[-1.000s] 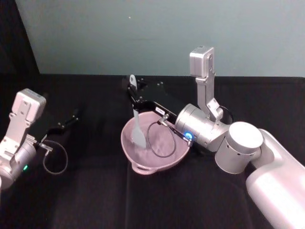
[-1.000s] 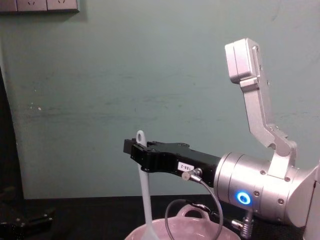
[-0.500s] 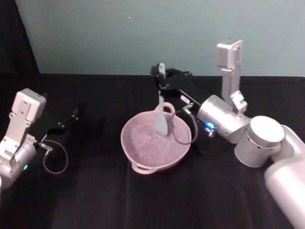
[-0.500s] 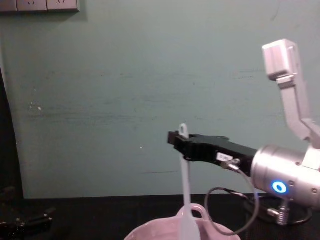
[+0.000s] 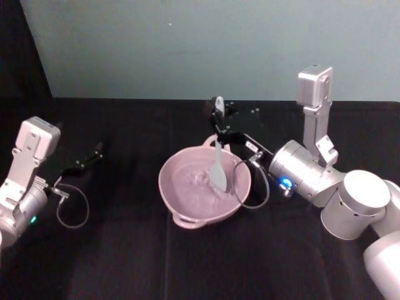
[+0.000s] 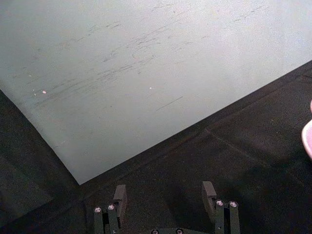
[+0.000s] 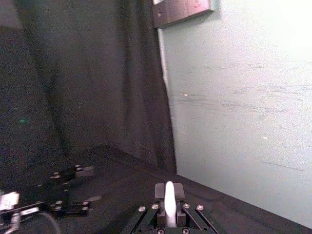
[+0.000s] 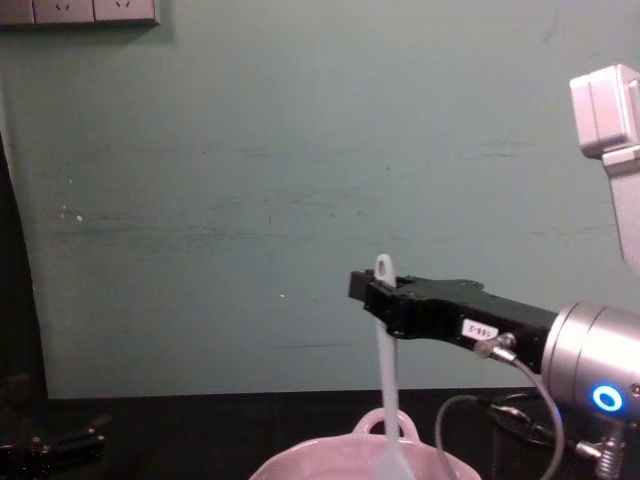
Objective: Use the one hand to pick up the spoon and stir the clear water in the bowl.
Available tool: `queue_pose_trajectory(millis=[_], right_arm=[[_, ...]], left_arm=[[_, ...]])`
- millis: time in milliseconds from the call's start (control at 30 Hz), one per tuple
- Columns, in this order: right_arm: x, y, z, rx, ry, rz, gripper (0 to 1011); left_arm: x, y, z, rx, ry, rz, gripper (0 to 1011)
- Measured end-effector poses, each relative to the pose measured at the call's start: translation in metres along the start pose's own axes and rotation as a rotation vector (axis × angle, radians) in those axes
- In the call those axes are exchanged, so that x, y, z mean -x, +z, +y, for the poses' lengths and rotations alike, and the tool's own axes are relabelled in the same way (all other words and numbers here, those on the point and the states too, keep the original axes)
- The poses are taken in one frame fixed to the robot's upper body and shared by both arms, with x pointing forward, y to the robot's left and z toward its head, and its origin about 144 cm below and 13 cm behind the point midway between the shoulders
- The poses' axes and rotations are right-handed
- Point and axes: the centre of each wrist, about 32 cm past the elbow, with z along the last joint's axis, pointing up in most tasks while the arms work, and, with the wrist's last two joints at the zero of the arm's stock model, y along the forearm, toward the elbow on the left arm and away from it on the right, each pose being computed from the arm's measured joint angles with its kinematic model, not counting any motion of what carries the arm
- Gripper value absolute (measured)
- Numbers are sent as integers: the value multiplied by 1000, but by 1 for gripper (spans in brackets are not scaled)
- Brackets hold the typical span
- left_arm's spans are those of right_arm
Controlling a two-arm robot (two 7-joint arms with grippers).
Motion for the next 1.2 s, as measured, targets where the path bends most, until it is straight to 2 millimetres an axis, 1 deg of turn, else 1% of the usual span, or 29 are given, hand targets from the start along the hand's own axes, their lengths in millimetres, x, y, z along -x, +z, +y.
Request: queue_pose_trajectory(millis=[100,233,333,500,667,867,1067,1200], right_arm=[[9,1,1,-1,32,2,111],[21,0,9,8,94,15,111],[25,0,14,9,116,19,111],[29,0,31,12,150,26,111],[25,-3,46,14,155,36,111],[13,-6,56,16,128,42,111],[0,-3,51,13,78,22,111],[-10,1,39,5,28,6,111]], left_arm=[[0,0,0,0,0,0,1011],[0,0,0,0,0,0,1011],[0,0,0,0,0,0,1011],[0,0,0,0,0,0,1011],[0,0,0,0,0,0,1011],[0,0,0,0,0,0,1011],[0,0,0,0,0,0,1011],[0,0,0,0,0,0,1011]])
